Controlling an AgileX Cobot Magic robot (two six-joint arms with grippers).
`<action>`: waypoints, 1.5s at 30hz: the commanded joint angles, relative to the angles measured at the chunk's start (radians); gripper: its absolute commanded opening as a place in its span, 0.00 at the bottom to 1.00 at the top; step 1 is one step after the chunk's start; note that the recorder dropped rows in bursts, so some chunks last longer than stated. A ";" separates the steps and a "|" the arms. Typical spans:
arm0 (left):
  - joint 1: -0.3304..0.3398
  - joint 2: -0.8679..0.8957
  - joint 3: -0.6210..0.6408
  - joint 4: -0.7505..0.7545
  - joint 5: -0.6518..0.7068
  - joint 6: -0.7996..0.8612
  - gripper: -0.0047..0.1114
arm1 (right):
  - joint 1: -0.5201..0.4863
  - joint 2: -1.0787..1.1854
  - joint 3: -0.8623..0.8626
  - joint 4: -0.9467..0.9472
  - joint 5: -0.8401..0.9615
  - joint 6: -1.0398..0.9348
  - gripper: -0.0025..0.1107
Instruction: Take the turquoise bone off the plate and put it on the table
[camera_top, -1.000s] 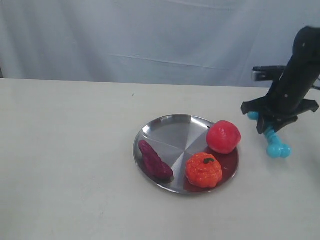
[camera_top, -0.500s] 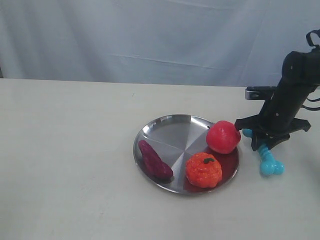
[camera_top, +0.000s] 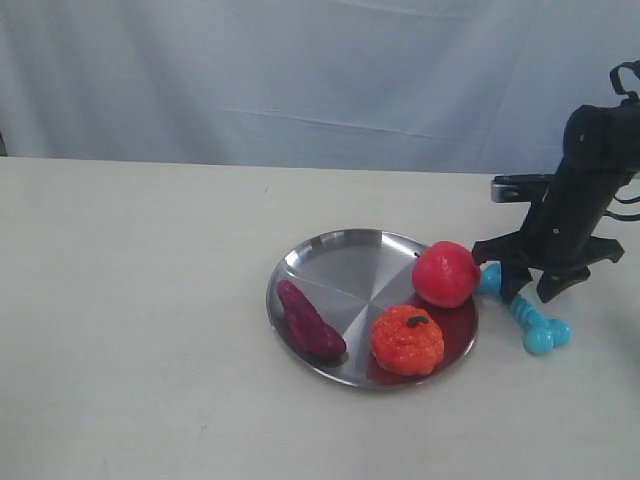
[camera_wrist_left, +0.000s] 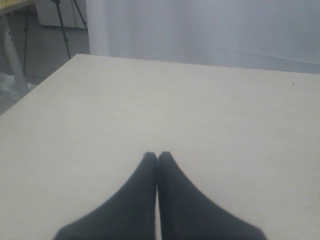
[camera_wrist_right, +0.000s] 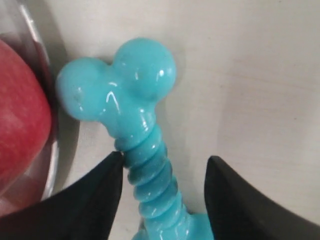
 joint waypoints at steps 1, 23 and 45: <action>-0.005 -0.001 0.003 0.001 -0.001 -0.002 0.04 | -0.002 0.000 0.001 -0.007 0.004 -0.004 0.46; -0.005 -0.001 0.003 0.001 -0.001 -0.002 0.04 | -0.002 -0.437 -0.001 0.041 0.004 -0.072 0.02; -0.005 -0.001 0.003 0.001 -0.001 -0.002 0.04 | 0.171 -1.786 0.897 0.173 -0.571 -0.139 0.02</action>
